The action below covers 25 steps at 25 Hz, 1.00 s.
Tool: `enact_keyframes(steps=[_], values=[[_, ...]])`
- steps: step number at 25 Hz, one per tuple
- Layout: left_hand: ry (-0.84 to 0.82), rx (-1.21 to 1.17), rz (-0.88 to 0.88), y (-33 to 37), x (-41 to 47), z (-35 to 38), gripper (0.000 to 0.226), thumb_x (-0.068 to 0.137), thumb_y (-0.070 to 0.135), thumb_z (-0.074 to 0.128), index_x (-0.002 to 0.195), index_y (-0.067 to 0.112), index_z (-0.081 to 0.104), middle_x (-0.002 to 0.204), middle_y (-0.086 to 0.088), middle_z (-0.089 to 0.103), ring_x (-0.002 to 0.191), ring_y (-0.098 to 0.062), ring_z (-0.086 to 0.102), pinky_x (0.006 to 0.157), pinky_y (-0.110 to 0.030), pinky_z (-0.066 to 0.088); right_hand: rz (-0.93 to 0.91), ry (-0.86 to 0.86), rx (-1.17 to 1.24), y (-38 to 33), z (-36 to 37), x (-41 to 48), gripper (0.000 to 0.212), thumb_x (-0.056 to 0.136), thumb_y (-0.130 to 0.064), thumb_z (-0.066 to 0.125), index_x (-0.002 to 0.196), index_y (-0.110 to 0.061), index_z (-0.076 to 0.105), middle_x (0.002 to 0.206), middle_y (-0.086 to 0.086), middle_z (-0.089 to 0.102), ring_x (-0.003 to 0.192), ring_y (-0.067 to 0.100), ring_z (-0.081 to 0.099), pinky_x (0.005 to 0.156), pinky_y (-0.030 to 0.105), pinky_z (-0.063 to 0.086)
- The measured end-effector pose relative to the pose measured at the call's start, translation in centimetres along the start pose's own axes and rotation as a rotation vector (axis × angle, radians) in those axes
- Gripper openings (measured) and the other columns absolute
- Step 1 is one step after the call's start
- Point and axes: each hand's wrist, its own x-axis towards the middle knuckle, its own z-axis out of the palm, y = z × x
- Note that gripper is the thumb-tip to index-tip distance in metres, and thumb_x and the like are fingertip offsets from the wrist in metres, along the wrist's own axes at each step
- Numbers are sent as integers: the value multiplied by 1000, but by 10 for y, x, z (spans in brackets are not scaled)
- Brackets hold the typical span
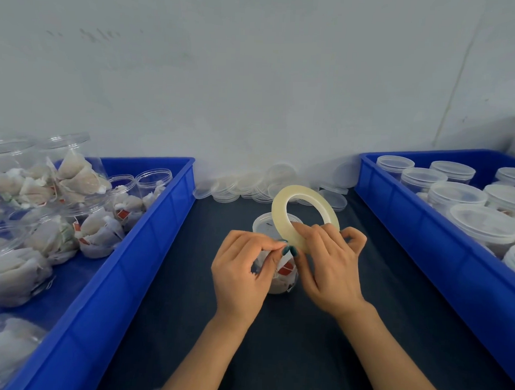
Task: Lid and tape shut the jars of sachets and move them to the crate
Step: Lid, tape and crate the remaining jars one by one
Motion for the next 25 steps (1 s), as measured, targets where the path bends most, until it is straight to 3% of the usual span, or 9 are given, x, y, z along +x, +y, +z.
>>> enact_keyframes(steps=[6,10,15,19,25], values=[[23,46,96,2,4,-3,24,93,26,68,75,10,72,77,4,69,73,-14,59,65,-26,49,-75,88,-153,24,-6,-1,28,93,-33,36,95,-18,59,82,-3,59,77,20,58,82,38,25],[64,37,69,-5,12,-16,26,91,23,66,71,7,68,73,3,65,71,-13,55,64,-24,45,39,149,-291,52,-10,-7,39,99,-40,37,84,-14,62,83,3,61,82,25,61,83,40,27],[-77,-36,91,-13,17,-29,31,89,25,65,65,7,62,68,6,58,66,-12,50,58,-25,42,206,182,-244,61,-8,-10,57,99,-58,34,73,-13,59,79,2,59,83,24,56,83,41,26],[-231,-7,108,-21,15,-39,25,84,22,66,63,10,58,68,13,52,64,-8,47,56,-22,41,174,158,-171,59,-4,-10,56,96,-59,42,64,-16,56,72,-4,54,77,19,52,80,36,19],[-261,45,75,-27,13,-41,23,83,25,66,65,14,58,70,19,50,66,-3,45,63,-12,36,187,132,-175,56,1,-12,59,96,-63,40,67,-16,59,73,-3,56,79,19,53,80,37,21]])
